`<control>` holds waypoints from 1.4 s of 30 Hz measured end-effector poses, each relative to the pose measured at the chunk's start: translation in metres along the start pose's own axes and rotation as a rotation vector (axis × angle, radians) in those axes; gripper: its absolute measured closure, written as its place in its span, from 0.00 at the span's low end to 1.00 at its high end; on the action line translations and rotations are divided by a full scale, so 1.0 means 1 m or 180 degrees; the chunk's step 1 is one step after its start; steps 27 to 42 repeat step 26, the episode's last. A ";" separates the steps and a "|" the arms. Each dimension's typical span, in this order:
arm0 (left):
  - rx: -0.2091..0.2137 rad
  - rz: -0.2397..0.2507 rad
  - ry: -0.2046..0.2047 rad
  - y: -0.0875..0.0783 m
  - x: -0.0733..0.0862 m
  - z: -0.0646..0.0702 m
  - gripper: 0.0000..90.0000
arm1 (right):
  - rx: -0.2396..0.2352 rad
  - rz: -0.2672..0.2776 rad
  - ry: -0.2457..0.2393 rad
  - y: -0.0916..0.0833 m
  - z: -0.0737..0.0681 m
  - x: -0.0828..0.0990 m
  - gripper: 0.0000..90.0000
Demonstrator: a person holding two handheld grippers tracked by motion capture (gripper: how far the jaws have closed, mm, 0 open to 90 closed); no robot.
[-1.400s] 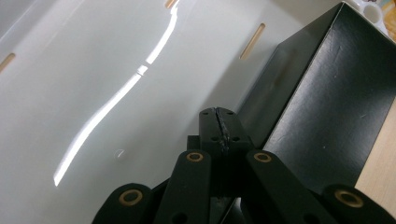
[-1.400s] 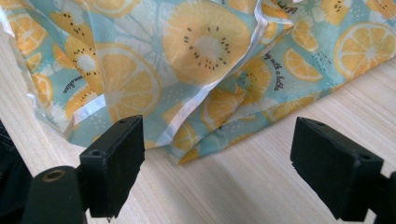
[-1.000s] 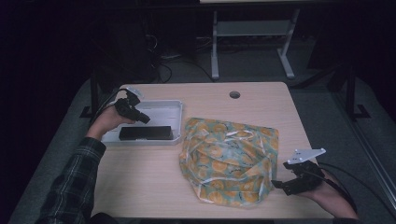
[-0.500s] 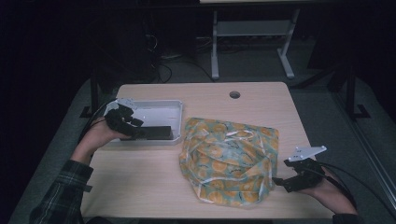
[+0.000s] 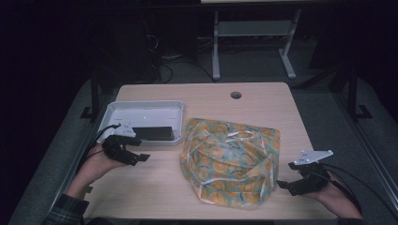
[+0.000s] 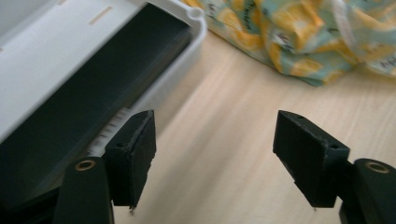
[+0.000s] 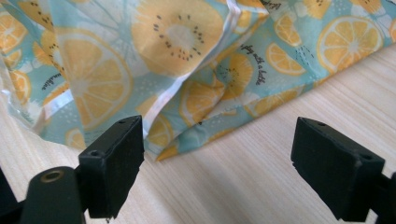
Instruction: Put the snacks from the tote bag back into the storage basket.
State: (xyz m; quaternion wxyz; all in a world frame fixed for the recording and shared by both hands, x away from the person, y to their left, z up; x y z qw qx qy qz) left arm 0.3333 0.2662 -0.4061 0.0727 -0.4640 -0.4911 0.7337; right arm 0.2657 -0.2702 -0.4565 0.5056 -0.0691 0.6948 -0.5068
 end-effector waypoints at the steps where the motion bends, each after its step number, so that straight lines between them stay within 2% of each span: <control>1: -0.0034 -0.0013 0.0032 0.002 0.005 0.004 0.30 | -0.0005 -0.0007 0.0031 0.000 0.000 0.001 0.18; 3: -0.0018 -0.0027 0.0017 0.004 0.011 0.010 0.28 | 0.0010 0.0012 0.0022 0.000 0.002 0.002 0.18; 8: -0.0172 0.0037 0.0034 0.010 0.031 0.022 0.25 | 0.0064 0.0025 0.0016 0.001 0.005 0.006 0.18; 13: -0.0148 -0.0020 -0.0012 0.014 0.046 0.028 0.23 | 0.0072 0.0002 0.0034 0.003 0.007 0.010 0.18; 42: -0.0107 -0.0043 0.0008 0.017 0.047 0.030 0.23 | 0.0063 0.0021 0.0027 0.004 0.006 0.010 0.17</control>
Point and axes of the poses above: each handheld gripper's, and its own axes: y roughly forward along the jaws, x roughly out of its underside, z roughly to its right, the point moved 3 cm from there along y, roughly forward along the jaws, and after that the axes turned 8 degrees about -y, right-handed, at the moved point
